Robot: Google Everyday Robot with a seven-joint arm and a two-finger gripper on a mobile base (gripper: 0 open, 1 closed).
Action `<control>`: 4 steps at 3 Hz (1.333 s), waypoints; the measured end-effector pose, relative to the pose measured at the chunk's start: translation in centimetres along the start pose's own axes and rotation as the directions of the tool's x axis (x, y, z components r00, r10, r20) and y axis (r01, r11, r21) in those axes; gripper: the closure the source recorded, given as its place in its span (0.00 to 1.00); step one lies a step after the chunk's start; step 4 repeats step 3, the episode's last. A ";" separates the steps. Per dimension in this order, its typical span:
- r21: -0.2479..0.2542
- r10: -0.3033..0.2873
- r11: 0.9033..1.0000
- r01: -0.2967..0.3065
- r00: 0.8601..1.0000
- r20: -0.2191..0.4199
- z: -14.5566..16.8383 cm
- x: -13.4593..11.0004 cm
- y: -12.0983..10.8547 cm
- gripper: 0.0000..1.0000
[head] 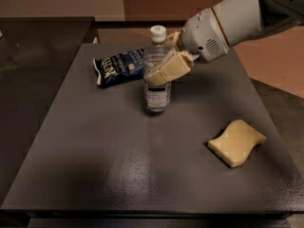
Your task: Pick blue plastic bottle
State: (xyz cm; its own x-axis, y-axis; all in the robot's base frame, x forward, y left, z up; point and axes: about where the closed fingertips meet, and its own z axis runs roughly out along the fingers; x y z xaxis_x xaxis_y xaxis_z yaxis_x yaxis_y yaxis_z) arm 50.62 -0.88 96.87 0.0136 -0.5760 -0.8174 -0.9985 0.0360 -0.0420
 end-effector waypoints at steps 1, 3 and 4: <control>0.012 -0.039 0.999 0.039 0.999 0.026 -1.9 -2.6 -0.3 1.00; -0.016 -0.101 0.995 0.101 0.994 0.034 -4.5 -5.9 0.2 1.00; -0.016 -0.101 0.995 0.101 0.994 0.034 -4.5 -5.9 0.2 1.00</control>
Offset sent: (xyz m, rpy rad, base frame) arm -0.0044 -0.0095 0.0899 0.0354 -0.0873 0.0697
